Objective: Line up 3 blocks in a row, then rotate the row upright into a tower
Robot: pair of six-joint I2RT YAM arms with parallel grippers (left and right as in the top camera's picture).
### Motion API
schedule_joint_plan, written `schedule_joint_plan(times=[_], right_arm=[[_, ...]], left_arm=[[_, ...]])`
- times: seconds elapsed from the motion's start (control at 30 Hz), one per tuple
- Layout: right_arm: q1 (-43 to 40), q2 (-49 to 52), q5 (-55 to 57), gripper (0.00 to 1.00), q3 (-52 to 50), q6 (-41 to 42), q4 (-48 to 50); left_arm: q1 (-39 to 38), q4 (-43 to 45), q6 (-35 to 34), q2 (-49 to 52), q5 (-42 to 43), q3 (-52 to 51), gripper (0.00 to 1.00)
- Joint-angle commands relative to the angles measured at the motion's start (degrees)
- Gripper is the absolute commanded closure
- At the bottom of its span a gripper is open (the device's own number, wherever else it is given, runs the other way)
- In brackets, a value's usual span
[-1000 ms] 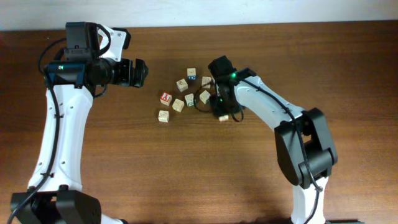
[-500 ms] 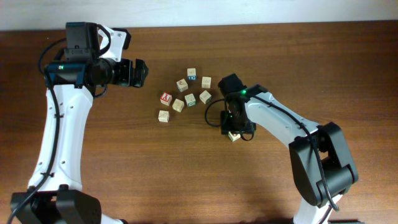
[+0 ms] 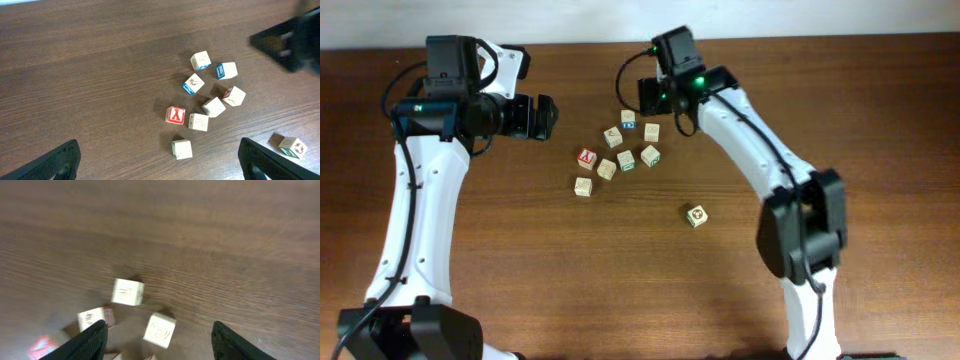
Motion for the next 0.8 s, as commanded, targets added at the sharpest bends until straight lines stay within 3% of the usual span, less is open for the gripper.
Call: schedule_joint_plan(times=[0.0, 0.13, 0.23, 0.4, 0.5, 0.63, 0.73, 0.77], right_arm=[[0.85, 2.91, 0.79, 0.36, 0.07, -0.15, 1.29], [0.96, 8.02, -0.52, 0.38, 0.02, 2.21, 1.46], [1.01, 9.51, -1.05, 0.46, -0.15, 2.19, 0.94], [0.9, 9.99, -1.07, 0.75, -0.13, 2.19, 0.26], [0.79, 4.7, -1.05, 0.78, 0.33, 2.14, -2.01], [0.87, -10.6, -1.07, 0.78, 0.35, 2.16, -15.23], [1.9, -11.04, -5.05, 0.78, -0.98, 2.19, -30.64], [2.78, -10.43, -7.23, 0.77, -3.78, 2.19, -31.45]], left_arm=[[0.13, 0.11, 0.94, 0.13, 0.66, 1.2, 0.01], [0.13, 0.11, 0.94, 0.13, 0.66, 1.2, 0.01], [0.13, 0.11, 0.92, 0.13, 0.66, 1.2, 0.01], [0.13, 0.11, 0.94, 0.13, 0.66, 1.2, 0.01], [0.13, 0.11, 0.94, 0.13, 0.66, 1.2, 0.01], [0.13, 0.13, 0.94, 0.13, 0.66, 1.2, 0.01], [0.13, 0.13, 0.92, 0.13, 0.66, 1.2, 0.01], [0.13, 0.13, 0.94, 0.13, 0.66, 1.2, 0.01]])
